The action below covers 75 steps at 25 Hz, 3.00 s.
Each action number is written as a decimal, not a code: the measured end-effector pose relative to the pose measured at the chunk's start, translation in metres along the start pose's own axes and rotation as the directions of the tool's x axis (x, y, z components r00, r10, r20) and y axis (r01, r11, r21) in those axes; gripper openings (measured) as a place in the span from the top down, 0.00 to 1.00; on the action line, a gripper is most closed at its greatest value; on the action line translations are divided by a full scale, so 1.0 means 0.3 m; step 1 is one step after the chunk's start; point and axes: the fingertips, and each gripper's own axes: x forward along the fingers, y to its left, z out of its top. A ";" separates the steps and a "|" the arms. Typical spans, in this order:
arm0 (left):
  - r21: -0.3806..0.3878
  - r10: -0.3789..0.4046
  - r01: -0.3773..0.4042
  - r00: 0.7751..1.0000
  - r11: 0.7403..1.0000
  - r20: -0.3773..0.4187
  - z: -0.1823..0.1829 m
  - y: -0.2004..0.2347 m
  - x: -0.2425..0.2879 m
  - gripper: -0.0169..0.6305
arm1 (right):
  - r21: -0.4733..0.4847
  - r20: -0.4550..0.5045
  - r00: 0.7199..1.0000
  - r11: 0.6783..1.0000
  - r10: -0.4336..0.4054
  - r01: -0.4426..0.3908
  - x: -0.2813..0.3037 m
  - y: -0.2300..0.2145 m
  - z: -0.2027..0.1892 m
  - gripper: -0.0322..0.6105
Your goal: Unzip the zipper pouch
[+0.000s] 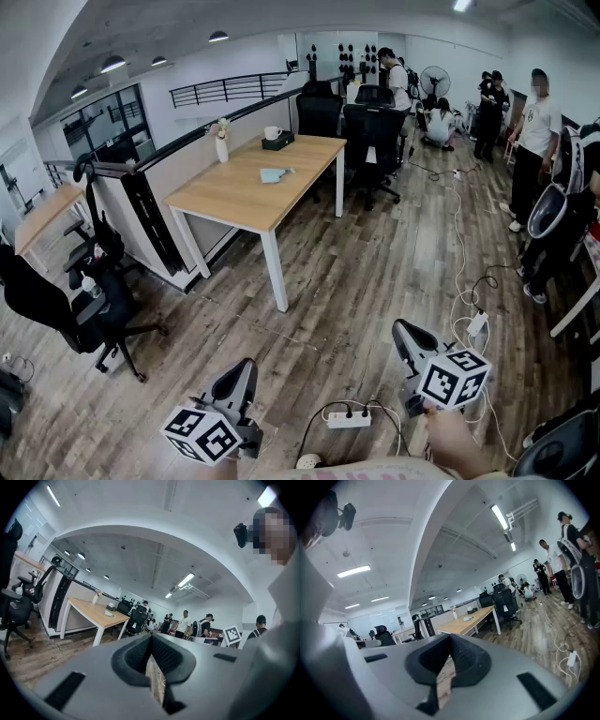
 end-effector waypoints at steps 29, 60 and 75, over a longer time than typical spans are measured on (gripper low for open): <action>-0.020 -0.008 0.007 0.999 1.000 -0.048 0.014 0.396 0.114 0.97 | 0.242 -0.064 0.997 0.969 -0.034 0.048 0.442 -0.031 -0.113 0.95; -0.080 -0.020 0.014 0.997 0.997 -0.075 0.249 0.941 1.211 0.97 | 0.201 -0.190 0.981 0.980 0.028 0.011 1.575 -0.485 0.108 0.95; -0.095 -0.045 0.033 0.990 0.995 -0.133 0.405 1.320 1.748 0.97 | 0.311 -0.265 0.964 0.946 -0.001 0.086 2.112 -0.704 0.116 0.95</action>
